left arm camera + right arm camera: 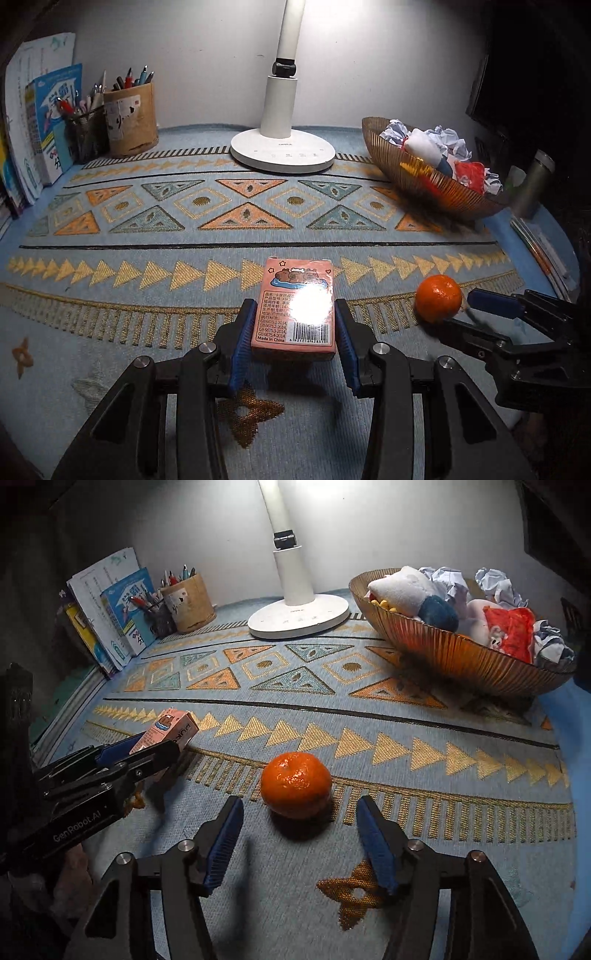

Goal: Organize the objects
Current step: 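Lift the juice box and orange and carry them over the glass bowl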

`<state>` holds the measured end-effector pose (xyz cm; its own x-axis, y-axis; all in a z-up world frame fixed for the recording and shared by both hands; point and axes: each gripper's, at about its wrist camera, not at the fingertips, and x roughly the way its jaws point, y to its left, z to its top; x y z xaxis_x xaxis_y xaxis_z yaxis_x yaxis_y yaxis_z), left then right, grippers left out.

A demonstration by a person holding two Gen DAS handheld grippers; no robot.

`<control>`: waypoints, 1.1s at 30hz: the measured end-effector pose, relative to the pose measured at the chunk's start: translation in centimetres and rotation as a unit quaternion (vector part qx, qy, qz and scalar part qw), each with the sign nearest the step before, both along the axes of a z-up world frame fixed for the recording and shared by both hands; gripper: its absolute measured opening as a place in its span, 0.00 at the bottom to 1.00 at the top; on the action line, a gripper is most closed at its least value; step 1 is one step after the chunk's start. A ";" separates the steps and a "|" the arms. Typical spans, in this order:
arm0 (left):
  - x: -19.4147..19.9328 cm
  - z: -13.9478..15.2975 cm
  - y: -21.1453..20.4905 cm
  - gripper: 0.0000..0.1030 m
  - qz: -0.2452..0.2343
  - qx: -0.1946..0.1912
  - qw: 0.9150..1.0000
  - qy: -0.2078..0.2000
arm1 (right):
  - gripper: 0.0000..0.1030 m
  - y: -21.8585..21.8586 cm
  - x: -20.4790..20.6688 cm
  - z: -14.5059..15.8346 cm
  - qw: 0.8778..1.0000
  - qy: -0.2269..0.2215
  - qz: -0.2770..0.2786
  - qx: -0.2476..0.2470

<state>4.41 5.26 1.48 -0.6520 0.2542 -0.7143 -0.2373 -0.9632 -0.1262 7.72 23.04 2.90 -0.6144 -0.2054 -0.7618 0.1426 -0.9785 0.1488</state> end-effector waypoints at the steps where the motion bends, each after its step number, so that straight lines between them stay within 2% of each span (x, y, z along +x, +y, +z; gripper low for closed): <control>1: 0.0 0.0 0.0 0.37 0.002 -0.001 1.000 0.000 | 0.64 -0.1 0.4 0.1 1.000 0.006 -0.002 0.015; 10: 0.0 0.0 -0.5 0.37 0.016 0.006 1.000 -0.001 | 0.64 -0.9 -0.3 0.5 0.999 0.019 -0.017 0.038; 12: 0.0 0.0 -0.7 0.37 0.019 0.009 1.000 -0.002 | 0.59 -1.5 -0.5 0.5 0.999 0.023 -0.012 0.044; 13: 0.0 0.0 -0.8 0.37 0.020 0.011 1.000 -0.002 | 0.52 -1.9 -0.6 0.4 0.999 0.022 -0.008 0.048; 15: 0.0 -0.1 -0.7 0.37 0.019 0.011 1.000 -0.003 | 0.49 -2.5 -0.8 0.2 0.998 0.018 -0.005 0.060; 17: 0.0 -0.1 -0.6 0.37 0.019 0.005 1.000 -0.003 | 0.41 -2.8 -0.8 0.0 0.997 0.019 -0.002 0.072; 22: 0.3 0.3 0.5 0.37 0.005 -0.020 1.000 0.009 | 0.39 -2.0 -0.3 0.4 0.998 0.025 -0.005 0.050; 26: -0.2 2.1 2.5 0.37 -0.022 0.003 1.000 0.010 | 0.39 0.9 0.2 2.7 0.999 0.035 -0.014 0.000; 29: -1.3 5.0 5.2 0.37 -0.051 0.013 0.998 0.042 | 0.39 4.4 0.0 6.0 0.996 0.068 -0.046 -0.034; 33: -4.0 8.9 9.8 0.37 -0.087 0.024 0.993 0.081 | 0.39 9.5 -1.1 10.0 0.986 0.123 -0.110 -0.038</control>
